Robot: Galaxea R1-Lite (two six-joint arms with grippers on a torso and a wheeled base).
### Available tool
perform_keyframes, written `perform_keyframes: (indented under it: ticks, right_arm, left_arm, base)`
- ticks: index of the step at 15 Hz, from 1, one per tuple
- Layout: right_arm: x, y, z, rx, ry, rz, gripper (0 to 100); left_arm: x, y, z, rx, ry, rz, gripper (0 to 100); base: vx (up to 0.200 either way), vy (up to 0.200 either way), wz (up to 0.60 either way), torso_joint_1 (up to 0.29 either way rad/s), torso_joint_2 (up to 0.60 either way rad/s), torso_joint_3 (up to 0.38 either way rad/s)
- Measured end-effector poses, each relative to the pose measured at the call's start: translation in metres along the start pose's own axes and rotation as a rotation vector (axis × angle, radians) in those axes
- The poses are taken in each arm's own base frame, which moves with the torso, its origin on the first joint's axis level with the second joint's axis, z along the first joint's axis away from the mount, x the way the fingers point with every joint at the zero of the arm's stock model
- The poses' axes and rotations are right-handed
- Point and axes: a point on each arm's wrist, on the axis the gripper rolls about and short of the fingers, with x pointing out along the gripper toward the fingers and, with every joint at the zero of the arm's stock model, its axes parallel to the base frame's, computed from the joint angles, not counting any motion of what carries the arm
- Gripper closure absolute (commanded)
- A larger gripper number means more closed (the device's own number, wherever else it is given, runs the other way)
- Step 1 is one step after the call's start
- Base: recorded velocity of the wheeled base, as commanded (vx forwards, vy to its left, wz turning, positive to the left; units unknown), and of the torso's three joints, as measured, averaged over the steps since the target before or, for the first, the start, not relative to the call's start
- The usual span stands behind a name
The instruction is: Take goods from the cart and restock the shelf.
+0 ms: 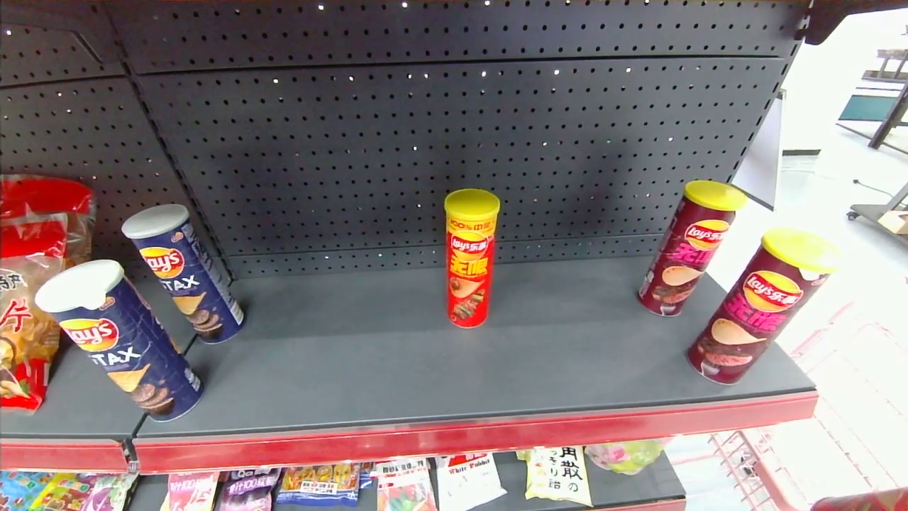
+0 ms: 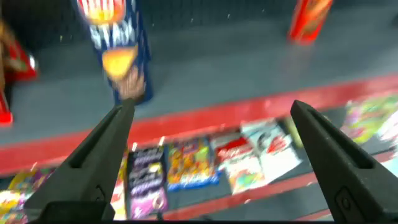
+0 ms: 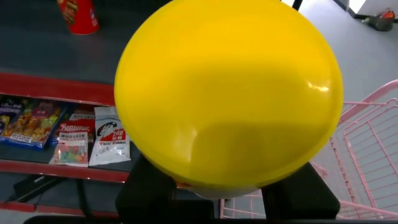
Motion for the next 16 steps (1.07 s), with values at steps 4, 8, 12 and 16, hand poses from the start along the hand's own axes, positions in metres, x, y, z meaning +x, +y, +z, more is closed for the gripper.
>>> perform_keyframes:
  ticks: [4, 8, 12, 16]
  right_arm:
    - [0.007, -0.001, 0.006, 0.004, 0.049, 0.003, 100]
    - [0.01, -0.002, 0.012, 0.007, 0.062, 0.017, 100]
    - [0.013, -0.004, 0.021, 0.007, 0.068, 0.023, 100]
    - [0.016, -0.005, 0.028, 0.007, 0.073, 0.017, 100]
  left_arm:
    - [0.044, 0.003, 0.095, 0.013, 0.045, -0.145, 0]
    - [0.123, -0.008, 0.119, 0.027, 0.131, -0.506, 0]
    - [0.209, -0.021, 0.099, 0.061, 0.152, -0.655, 0]
    - [0.288, -0.033, 0.073, 0.099, 0.087, -0.79, 0]
  base:
    - [0.0, 0.0, 0.0, 0.0, 0.0, 0.0]
    - [0.0, 0.0, 0.0, 0.0, 0.0, 0.0]
    - [0.0, 0.0, 0.0, 0.0, 0.0, 0.0]
    - [0.0, 0.0, 0.0, 0.0, 0.0, 0.0]
